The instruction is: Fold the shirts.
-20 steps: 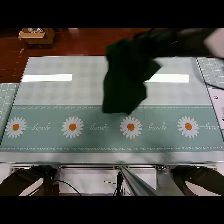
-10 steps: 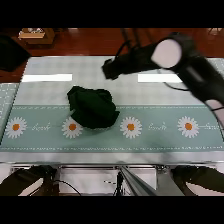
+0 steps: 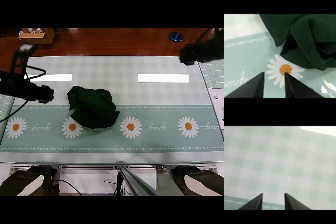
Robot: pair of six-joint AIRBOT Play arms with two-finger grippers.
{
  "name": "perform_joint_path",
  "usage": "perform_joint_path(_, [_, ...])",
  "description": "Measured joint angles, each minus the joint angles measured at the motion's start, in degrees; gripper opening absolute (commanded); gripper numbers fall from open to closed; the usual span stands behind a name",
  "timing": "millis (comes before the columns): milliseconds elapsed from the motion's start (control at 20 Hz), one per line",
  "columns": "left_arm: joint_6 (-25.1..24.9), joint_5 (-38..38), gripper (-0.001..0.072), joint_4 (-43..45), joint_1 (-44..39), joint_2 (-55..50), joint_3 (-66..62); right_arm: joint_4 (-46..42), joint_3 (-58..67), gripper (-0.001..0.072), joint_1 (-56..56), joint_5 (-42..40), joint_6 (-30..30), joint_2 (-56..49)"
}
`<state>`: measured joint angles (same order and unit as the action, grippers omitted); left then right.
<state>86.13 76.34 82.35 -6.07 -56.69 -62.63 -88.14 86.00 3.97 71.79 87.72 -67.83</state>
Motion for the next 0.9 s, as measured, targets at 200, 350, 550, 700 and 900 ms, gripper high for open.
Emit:
perform_joint_path(200, [-6.32,-5.11,0.0584,-15.65,11.87,-2.16,7.13,10.23,-9.51,0.0334,-8.79,0.72,-1.51,0.31])
perform_joint_path(350, [-8.44,-6.58,0.0590,-23.15,18.14,-7.13,9.11,16.55,-16.13,0.0385,-11.23,-0.28,-3.08,0.46])
perform_joint_path(550, [-10.32,-7.15,0.0590,-30.80,20.09,-16.57,9.94,23.32,-21.44,0.0385,-12.31,-1.05,-4.74,0.46])
perform_joint_path(700, [-12.44,-7.89,0.0587,-37.20,19.28,-24.06,10.14,27.23,-22.82,0.0386,-12.57,-1.20,-5.64,0.46])
perform_joint_path(900, [-13.84,-9.86,0.0586,-42.77,18.21,-32.06,10.23,30.16,-23.41,0.0385,-12.68,-0.98,-6.14,0.46])
